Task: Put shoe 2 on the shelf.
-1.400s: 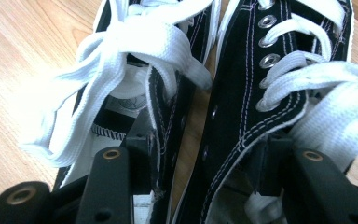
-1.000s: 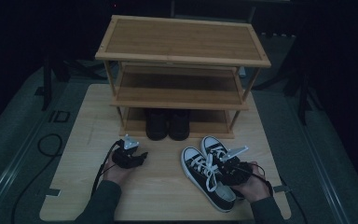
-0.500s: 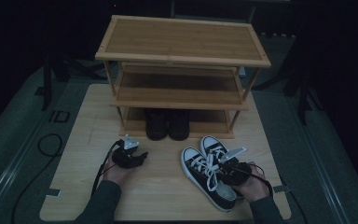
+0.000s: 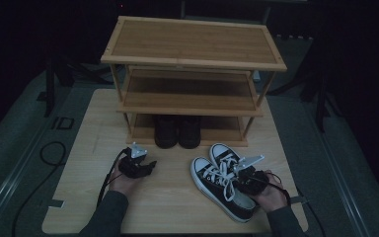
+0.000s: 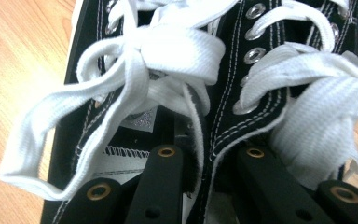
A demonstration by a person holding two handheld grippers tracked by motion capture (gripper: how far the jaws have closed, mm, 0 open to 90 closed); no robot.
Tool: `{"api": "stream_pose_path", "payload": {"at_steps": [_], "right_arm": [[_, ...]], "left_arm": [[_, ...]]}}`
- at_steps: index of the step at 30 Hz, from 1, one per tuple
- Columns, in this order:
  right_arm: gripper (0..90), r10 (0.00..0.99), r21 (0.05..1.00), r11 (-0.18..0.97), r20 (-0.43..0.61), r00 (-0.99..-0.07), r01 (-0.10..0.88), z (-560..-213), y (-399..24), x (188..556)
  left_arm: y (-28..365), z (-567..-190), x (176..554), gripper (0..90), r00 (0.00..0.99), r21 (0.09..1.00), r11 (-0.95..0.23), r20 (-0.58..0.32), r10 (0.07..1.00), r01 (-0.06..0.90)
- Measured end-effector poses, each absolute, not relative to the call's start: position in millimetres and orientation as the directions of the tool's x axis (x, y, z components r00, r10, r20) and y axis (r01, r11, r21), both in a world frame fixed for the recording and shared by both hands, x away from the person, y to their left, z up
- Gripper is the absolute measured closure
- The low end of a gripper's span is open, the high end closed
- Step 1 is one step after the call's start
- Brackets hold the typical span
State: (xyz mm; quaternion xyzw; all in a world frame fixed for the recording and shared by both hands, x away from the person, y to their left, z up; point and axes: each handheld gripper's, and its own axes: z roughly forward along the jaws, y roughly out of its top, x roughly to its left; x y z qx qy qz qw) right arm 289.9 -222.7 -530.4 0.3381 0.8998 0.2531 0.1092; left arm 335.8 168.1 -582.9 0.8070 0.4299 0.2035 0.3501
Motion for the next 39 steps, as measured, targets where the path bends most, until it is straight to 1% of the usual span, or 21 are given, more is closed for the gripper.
{"api": "stream_pose_path", "payload": {"at_steps": [20,28,39], "right_arm": [[85.1,0.644,0.543,0.648,-0.017,-0.765,0.534,-518,-224,294],[85.0,0.627,0.564,0.646,-0.006,-0.779,0.515,-499,-223,297],[84.8,0.604,0.586,0.66,-0.041,-0.796,0.47,-476,-223,304]], "left_arm": [[168,-583,335,47.1,0.546,0.742,-0.383,0.028,0.837,0.549],[168,-583,335,47.1,0.547,0.741,-0.385,0.028,0.836,0.55],[168,-583,336,47.1,0.548,0.742,-0.385,0.029,0.836,0.549]]}}
